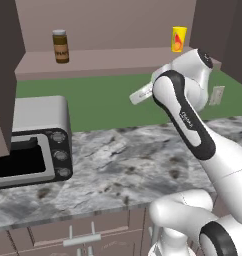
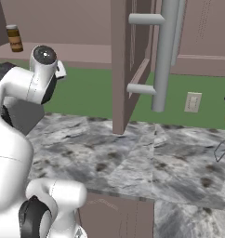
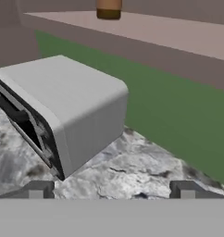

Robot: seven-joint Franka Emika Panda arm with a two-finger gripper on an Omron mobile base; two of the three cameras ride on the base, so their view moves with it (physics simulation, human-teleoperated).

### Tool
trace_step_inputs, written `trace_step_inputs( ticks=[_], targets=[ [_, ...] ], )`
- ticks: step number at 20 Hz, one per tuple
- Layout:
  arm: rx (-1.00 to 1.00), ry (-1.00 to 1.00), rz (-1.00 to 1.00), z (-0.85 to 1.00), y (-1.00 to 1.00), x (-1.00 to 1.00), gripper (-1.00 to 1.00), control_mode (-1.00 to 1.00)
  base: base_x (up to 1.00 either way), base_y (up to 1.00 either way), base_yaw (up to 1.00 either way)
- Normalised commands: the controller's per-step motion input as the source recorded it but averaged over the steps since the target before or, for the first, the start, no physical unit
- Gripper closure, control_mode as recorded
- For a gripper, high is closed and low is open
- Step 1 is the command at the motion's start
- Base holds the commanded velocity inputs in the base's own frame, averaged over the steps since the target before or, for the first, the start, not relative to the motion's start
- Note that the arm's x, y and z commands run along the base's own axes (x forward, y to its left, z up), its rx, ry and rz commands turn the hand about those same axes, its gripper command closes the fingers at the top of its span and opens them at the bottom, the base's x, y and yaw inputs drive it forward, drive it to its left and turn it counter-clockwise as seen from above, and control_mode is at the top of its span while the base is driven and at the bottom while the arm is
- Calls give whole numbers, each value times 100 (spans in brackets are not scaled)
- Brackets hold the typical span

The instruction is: Take the cinnamon bottle from the cabinet and place it on the dining table, next to the plate with the cupcake. Then take the chocolate from the dining counter and place it on the cupcake plate.

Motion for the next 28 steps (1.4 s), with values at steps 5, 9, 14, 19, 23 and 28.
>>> trace_step_inputs(
  ticks=[5, 9, 14, 19, 23, 28],
  targets=[
    [10, -5, 3, 55, 44, 15, -100, -100, 0, 0, 0],
    [0, -8, 0, 45, 48, 19, -100, -100, 0, 0, 0],
    [0, -3, 0, 37, 51, 17, -100, -100, 0, 0, 0],
    [0, 5, -2, 42, 41, 27, -100, -100, 0, 0, 0],
    [4, 9, -1, 26, 23, 21, -100, -100, 0, 0, 0],
    [0, -4, -4, -2, 22, 15, -100, -100, 0, 0, 0]
  ],
)
